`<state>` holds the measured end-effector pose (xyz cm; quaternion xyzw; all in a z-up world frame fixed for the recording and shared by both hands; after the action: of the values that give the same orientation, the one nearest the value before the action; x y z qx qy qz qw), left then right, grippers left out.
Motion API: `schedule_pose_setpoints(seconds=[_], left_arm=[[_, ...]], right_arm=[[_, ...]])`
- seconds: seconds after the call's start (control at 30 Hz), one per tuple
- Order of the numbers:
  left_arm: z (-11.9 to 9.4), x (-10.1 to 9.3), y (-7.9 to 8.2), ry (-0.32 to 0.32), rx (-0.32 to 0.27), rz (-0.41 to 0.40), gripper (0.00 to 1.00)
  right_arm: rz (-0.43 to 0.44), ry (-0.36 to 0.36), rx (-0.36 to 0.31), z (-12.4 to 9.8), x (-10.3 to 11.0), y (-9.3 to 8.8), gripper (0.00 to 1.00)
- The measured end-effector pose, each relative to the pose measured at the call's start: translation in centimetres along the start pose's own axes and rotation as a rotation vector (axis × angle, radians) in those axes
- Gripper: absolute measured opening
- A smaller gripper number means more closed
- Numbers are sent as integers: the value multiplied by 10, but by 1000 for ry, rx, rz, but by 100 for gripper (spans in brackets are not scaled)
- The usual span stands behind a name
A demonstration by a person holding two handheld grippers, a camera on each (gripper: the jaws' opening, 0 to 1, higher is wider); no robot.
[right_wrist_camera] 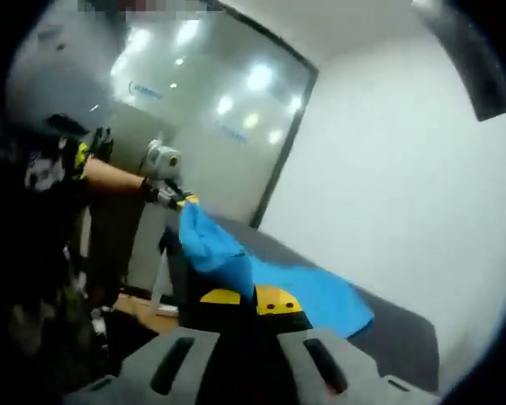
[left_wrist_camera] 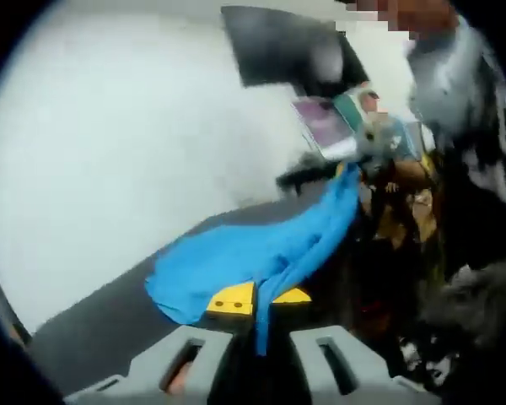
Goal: Spread out the cloth and fold it
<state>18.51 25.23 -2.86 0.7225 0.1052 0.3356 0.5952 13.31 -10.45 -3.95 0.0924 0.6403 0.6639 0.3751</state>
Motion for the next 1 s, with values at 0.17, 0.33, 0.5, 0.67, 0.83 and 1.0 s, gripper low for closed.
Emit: schedule_pose_setpoints(seconds=[0.17,0.33,0.5,0.67,0.83,1.0], left_arm=[[-7,0,53,60,-10,104,0],[-19,-13,87,61,-38,152,0],[-31,-35,106,3,-24,195,0],[-21,-29,89,24,64,216,0],[19,8,57,99,128,77,1],[70,55,31,123,156,-38,1]], right_arm=[[-149,-50,-73,-2,-10,45,0],[-131,-110,-130,-24,-16,74,0],[-222,-143,-172,-48,-3,97,0],[-175,-150,-104,-37,-8,72,0],[-94,-214,-36,-13,-30,44,0],[65,-341,9,21,-79,13,1]])
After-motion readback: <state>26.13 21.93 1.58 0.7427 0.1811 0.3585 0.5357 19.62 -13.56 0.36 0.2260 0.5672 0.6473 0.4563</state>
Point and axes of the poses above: the point that each gripper's makers call its tool centre point, and the gripper's own axes: z roughly forward along the fingers, x roughly to its left, y roughly out of its top, the point moved 8 cm from there along -z, roughly backward along the fingers, and after that the axes turned 3 degrees about -x, right-handed, at the moved point
